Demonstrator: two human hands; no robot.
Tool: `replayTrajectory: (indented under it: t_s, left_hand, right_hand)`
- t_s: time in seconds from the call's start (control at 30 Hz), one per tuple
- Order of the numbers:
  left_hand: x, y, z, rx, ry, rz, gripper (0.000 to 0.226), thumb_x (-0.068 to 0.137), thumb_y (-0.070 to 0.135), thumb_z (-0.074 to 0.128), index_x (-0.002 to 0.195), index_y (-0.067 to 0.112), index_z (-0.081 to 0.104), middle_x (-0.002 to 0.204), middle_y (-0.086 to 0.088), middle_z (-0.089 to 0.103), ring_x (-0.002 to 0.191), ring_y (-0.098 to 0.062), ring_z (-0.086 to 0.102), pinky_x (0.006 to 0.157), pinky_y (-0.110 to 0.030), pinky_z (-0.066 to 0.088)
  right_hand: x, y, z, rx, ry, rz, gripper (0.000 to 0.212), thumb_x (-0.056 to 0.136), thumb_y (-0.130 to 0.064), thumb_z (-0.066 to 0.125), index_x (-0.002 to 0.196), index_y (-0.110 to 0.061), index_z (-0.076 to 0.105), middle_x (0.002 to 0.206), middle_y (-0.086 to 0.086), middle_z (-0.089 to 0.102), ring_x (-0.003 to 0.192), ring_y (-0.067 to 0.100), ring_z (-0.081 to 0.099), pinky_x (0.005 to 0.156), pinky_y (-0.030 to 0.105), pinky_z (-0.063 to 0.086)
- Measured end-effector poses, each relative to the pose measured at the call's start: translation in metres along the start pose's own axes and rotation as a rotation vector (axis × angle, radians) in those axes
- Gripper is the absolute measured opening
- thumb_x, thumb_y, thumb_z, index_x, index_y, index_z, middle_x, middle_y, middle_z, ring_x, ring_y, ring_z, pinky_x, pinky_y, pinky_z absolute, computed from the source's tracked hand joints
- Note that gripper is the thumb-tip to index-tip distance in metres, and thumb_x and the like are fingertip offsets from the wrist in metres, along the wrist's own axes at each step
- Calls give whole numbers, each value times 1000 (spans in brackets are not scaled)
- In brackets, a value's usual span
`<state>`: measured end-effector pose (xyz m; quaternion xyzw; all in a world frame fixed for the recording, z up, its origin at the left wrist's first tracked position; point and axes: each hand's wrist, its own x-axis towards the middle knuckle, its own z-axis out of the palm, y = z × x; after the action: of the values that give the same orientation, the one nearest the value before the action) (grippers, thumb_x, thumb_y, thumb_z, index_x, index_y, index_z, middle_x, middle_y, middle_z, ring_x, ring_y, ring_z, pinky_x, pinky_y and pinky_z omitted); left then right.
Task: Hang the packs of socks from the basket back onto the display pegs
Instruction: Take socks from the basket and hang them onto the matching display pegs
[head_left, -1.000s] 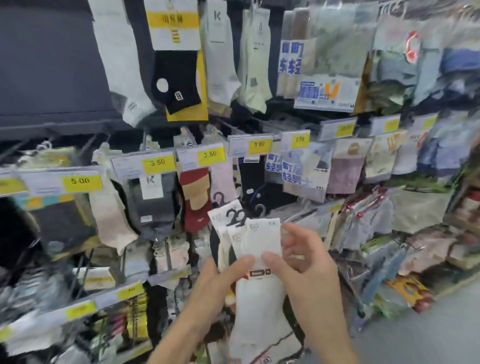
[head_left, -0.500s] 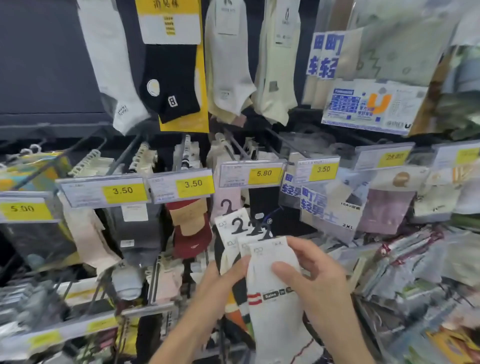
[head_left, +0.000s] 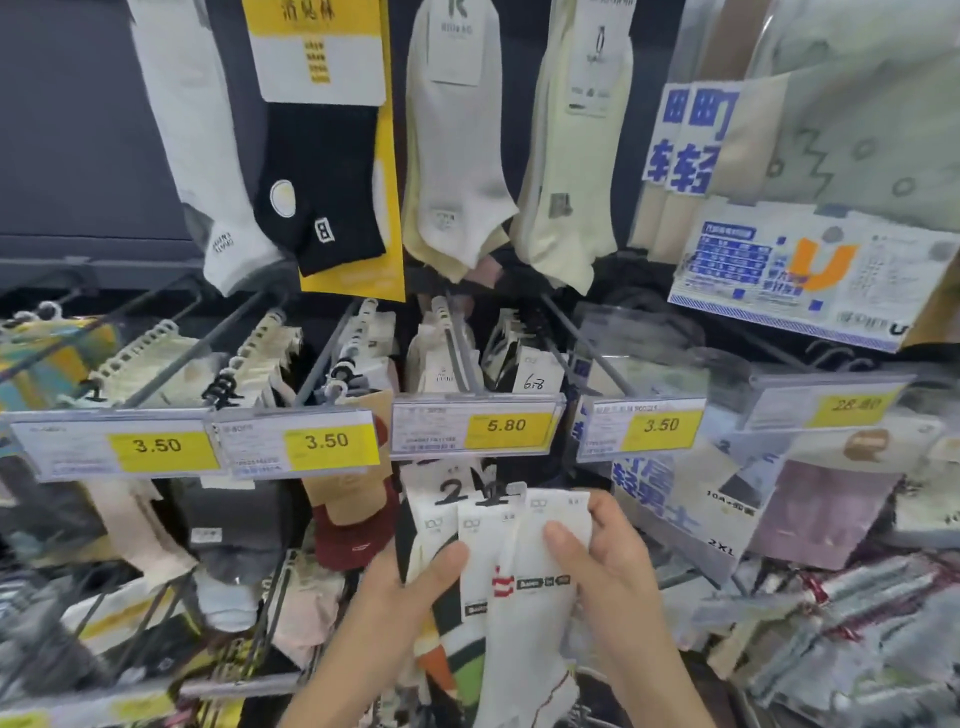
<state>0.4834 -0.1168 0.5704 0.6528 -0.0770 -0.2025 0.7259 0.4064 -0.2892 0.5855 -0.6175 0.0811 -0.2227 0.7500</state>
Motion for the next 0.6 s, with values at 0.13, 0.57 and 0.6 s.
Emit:
replayTrajectory:
  t_s: [0.13, 0.57, 0.6]
  left_hand:
    - [8, 5, 7, 14, -29, 64, 48, 64, 62, 71, 106, 42, 61, 99, 39, 66, 85, 13, 62, 73, -18, 45]
    - [7, -4, 4, 79, 42, 65, 33, 77, 61, 67, 100, 38, 75, 94, 23, 77, 90, 5, 71, 73, -15, 56]
    - [8, -3, -1, 94, 40, 50, 44, 72, 65, 68, 104, 36, 75, 96, 15, 78, 92, -4, 74, 75, -22, 58]
  right_hand:
    - [14, -1, 4, -123, -55, -46, 28, 87, -10, 71, 110, -24, 66, 106, 5, 75, 95, 22, 73, 79, 35, 60]
    - [8, 13, -3, -20, 32, 59, 25, 92, -7, 64, 117, -11, 59, 108, 11, 73, 99, 30, 70, 83, 45, 58]
    - [12, 11, -6, -2, 90, 46, 26, 93, -8, 62, 119, -13, 59, 111, 10, 73, 102, 30, 70, 85, 46, 57]
